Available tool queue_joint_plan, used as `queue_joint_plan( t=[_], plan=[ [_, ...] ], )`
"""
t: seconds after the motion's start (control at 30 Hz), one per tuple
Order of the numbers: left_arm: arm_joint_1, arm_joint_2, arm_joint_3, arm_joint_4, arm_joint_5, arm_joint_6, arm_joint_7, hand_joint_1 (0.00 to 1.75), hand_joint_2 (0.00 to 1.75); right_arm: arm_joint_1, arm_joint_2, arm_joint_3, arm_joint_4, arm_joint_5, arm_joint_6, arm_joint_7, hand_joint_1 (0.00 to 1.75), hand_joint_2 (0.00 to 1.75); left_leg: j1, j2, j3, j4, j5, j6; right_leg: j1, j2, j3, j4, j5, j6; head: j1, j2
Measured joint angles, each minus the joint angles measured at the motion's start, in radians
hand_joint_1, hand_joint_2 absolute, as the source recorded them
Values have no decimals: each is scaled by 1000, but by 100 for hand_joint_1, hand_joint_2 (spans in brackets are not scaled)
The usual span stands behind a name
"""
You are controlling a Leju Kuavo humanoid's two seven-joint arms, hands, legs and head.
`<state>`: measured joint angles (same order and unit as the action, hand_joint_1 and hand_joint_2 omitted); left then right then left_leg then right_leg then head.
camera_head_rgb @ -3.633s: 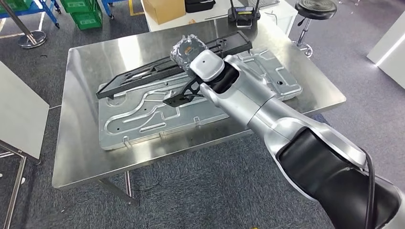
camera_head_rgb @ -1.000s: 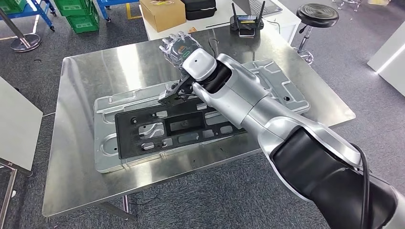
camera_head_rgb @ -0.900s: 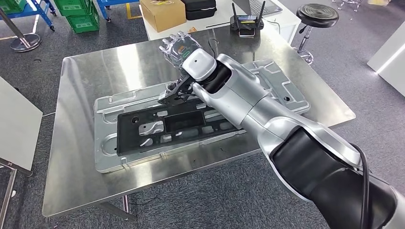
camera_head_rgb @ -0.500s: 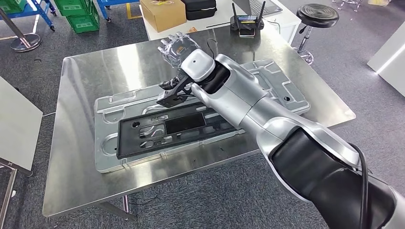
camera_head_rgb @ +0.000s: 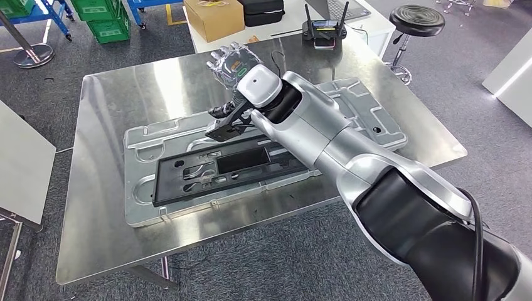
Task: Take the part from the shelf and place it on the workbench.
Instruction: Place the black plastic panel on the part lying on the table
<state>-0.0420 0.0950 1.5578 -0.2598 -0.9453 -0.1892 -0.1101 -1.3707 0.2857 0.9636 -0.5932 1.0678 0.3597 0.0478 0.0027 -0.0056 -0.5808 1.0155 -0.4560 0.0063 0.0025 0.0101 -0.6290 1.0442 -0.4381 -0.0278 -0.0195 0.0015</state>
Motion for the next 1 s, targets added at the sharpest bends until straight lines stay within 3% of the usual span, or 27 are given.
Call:
queue_joint_plan(
  t=[0.23,0.37,0.43,0.5,0.57,0.6,0.7,0.77,0.87,0.93,1.0],
  plan=[
    [0,1,0,0,2,-8,-9,0,0,-2,0,0,0,0,0,0,0,0,-3,0,-3,7,-4,8,-4,0,0,-2,3,7,0,0],
    [0,1,0,0,2,-8,-10,0,0,-8,-1,-1,0,0,0,0,0,0,0,2,6,-11,7,20,-4,0,1,0,-3,19,0,0],
    [0,1,0,0,2,-9,-10,0,0,-11,-2,-1,0,0,0,0,0,0,4,7,14,-27,19,26,-3,-2,-21,62,-51,25,1,0],
    [0,1,0,0,2,-9,-10,0,0,-10,-2,-1,1,0,1,0,0,0,4,9,12,-26,23,29,-6,-3,-70,181,-118,30,1,0],
    [0,1,0,0,2,-10,-10,0,0,-7,-2,-1,2,0,2,0,0,0,4,9,5,-19,22,28,-10,-4,-101,254,-134,34,1,0],
    [0,1,0,0,2,-11,-10,0,0,-7,-3,-1,3,0,4,0,0,0,4,9,1,-14,21,28,-11,-4,-94,244,-116,35,1,0],
    [0,1,0,0,2,-14,-9,0,0,-9,-3,-1,1,0,10,2,0,0,4,8,-8,3,14,20,-13,-5,-5,73,-36,29,1,0],
    [0,1,0,0,2,-14,-7,0,0,-11,-4,-1,-3,-1,17,3,0,0,4,8,-14,10,13,10,-7,-5,22,18,-25,21,1,0],
    [1,0,0,0,1,-14,-5,0,0,-13,-4,-1,-7,-1,20,4,0,0,7,7,-20,12,15,-7,-4,-6,19,3,-14,1,1,0],
    [1,0,0,0,0,-14,-4,0,0,-15,-2,-1,-8,-1,20,5,0,0,11,7,-39,59,-31,-16,-6,-9,15,-13,3,-18,0,0],
    [0,1,0,0,0,-14,-4,0,0,-16,-1,-1,-8,-1,21,5,0,0,14,7,-77,173,-112,-23,-5,-11,4,-18,17,-27,0,0]
  ],
)
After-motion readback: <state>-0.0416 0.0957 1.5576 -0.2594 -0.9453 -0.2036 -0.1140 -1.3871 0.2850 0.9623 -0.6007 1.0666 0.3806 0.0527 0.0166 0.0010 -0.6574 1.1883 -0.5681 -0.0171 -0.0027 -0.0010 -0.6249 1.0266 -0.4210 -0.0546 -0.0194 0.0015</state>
